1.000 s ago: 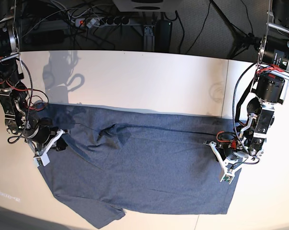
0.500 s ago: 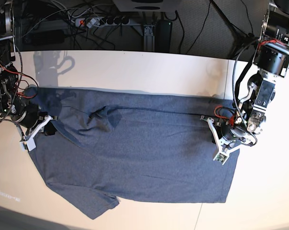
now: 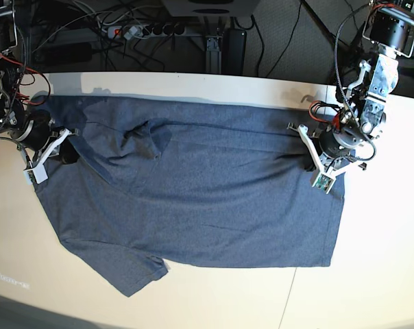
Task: Fold the T-shirt properly
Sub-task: 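Carry both held corners toward the hem, folding the shirt over, then lower the folded edge onto the shirt and release both grippers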
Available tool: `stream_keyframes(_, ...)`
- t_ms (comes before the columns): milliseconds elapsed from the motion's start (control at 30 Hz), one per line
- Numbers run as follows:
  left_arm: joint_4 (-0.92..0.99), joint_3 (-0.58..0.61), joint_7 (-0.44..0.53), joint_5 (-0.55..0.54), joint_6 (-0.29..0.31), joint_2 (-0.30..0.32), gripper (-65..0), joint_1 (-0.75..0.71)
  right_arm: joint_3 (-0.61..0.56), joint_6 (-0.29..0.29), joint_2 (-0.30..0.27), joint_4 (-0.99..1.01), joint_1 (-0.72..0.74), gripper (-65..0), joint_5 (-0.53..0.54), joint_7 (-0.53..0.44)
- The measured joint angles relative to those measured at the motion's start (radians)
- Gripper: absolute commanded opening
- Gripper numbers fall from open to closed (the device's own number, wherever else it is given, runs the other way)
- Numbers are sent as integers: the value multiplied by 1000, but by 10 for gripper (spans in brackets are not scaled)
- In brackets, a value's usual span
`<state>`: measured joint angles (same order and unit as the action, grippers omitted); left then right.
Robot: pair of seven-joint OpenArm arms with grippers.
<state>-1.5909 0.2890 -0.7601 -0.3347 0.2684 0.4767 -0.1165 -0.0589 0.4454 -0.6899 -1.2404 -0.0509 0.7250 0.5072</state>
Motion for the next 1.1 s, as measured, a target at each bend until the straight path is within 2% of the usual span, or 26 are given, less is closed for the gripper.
stream_keyframes(167,-79,-67,-29,1,-1,0,-650,-92,19,0,-8,-16,-21,-650,4,13)
stream_keyframes(767,-92,-72,-35,5,-2,0,-650,-109,25,0,-8,-17,-21,-650,9,58)
stream_keyframes(1100,-93,-72,-32,5,-2,2,-650,-113,35,0,-11,-22,-83,-650,18,35)
